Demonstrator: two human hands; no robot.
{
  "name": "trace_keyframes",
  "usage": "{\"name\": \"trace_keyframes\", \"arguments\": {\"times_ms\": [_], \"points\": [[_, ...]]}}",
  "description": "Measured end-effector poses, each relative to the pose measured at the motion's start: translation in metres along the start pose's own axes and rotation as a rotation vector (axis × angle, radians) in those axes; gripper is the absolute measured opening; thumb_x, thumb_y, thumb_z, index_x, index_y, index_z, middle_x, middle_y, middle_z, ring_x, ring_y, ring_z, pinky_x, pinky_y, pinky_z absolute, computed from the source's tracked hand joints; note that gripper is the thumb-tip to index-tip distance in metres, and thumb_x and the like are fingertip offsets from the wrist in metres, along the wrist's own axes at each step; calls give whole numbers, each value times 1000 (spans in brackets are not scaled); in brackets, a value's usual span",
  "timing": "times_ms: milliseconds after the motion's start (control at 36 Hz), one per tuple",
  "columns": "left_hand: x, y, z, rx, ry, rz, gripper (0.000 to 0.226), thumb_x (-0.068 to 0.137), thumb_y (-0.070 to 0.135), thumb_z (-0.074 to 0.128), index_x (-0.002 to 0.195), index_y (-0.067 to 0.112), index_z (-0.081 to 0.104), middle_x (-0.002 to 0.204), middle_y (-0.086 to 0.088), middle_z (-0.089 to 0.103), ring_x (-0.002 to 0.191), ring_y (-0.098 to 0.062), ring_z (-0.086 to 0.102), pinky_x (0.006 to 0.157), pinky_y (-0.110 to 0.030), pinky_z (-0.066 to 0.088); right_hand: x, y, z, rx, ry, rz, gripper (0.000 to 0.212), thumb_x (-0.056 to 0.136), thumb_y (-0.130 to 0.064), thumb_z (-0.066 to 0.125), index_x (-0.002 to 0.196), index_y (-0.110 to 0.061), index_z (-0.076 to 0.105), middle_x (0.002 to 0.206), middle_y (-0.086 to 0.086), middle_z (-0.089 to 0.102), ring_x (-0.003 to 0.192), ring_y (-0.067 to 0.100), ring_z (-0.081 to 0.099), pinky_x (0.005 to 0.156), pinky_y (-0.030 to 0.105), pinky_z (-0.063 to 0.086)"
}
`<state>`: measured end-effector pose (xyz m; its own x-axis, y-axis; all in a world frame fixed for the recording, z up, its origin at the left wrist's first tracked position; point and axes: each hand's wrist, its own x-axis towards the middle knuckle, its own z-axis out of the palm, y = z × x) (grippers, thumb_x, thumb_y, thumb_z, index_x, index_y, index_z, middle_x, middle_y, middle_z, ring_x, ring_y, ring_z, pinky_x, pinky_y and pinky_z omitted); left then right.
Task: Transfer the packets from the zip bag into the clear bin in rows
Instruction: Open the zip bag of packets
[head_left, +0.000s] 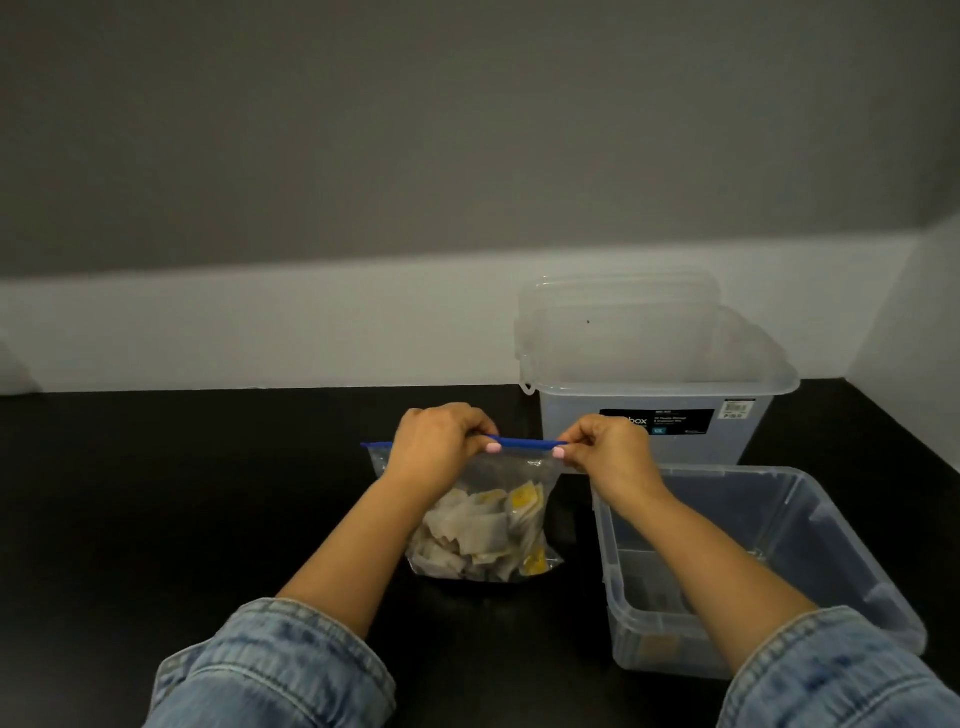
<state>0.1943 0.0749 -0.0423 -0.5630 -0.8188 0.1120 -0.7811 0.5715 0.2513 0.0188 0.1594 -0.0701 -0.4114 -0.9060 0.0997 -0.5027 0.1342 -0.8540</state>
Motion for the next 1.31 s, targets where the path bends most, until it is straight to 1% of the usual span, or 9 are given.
{"name": "trace_keyframes", "arguments": {"times_ms": [306,556,694,778,889,972,1111,1194,1306], "points": [[-28,-67,-21,10,42,-221,14,88,38,60,101,34,61,101,13,59,104,-10,54,100,-39,41,11,-2,2,32,-60,-21,21,80,-11,73,67,-23,62,72,-2,63,69,10,61,61,14,46],[-42,-101,-30,14,-8,-333,11,86,37,62,95,35,59,99,12,59,107,-14,54,99,-46,42,16,-2,6,14,-112,-52,19,80,-11,74,68,-22,63,72,-4,64,71,9,62,73,24,52],[-41,-93,-38,-104,-142,-423,17,88,40,58,102,31,59,102,9,60,105,-14,55,98,-39,43,19,-3,4,23,-130,-66,19,80,-10,74,68,-21,63,71,-4,64,70,8,61,76,26,53],[-36,-81,-41,-171,-114,-367,27,91,40,54,115,30,60,115,5,60,111,-15,53,98,-38,41,19,-2,3,22,-147,-78,18,80,-10,74,70,-21,64,72,-4,65,70,7,61,75,25,53],[-18,-56,-40,-206,-95,-219,27,92,34,55,116,25,64,118,4,63,110,-12,55,95,-29,40,17,-2,5,10,-142,-98,16,80,-11,73,72,-22,64,75,-3,65,73,10,62,74,23,52],[-1,-41,-37,-191,-180,-103,24,91,32,58,112,25,67,117,6,64,105,-7,55,92,-23,38,17,-2,5,10,-123,-91,14,80,-11,73,74,-21,65,75,-3,65,74,10,62,75,24,52],[25,-26,-31,-121,-347,57,19,89,25,63,106,29,69,107,11,66,96,-3,58,92,-26,45,15,-1,7,5,-89,-56,21,80,-10,73,71,-26,62,74,-5,64,73,9,61,71,22,51],[35,-23,-30,-70,-418,135,23,89,20,62,111,26,68,105,10,68,93,-3,60,88,-23,47,12,-1,10,9,-40,-45,24,81,-10,72,70,-28,61,74,-7,63,72,5,60,66,15,46],[41,-21,-26,34,-477,241,28,85,25,65,113,28,64,100,12,63,88,-3,58,82,-24,48,8,-3,17,45,37,-29,23,80,-9,72,70,-27,63,75,-4,66,75,10,63,69,17,49]]}}
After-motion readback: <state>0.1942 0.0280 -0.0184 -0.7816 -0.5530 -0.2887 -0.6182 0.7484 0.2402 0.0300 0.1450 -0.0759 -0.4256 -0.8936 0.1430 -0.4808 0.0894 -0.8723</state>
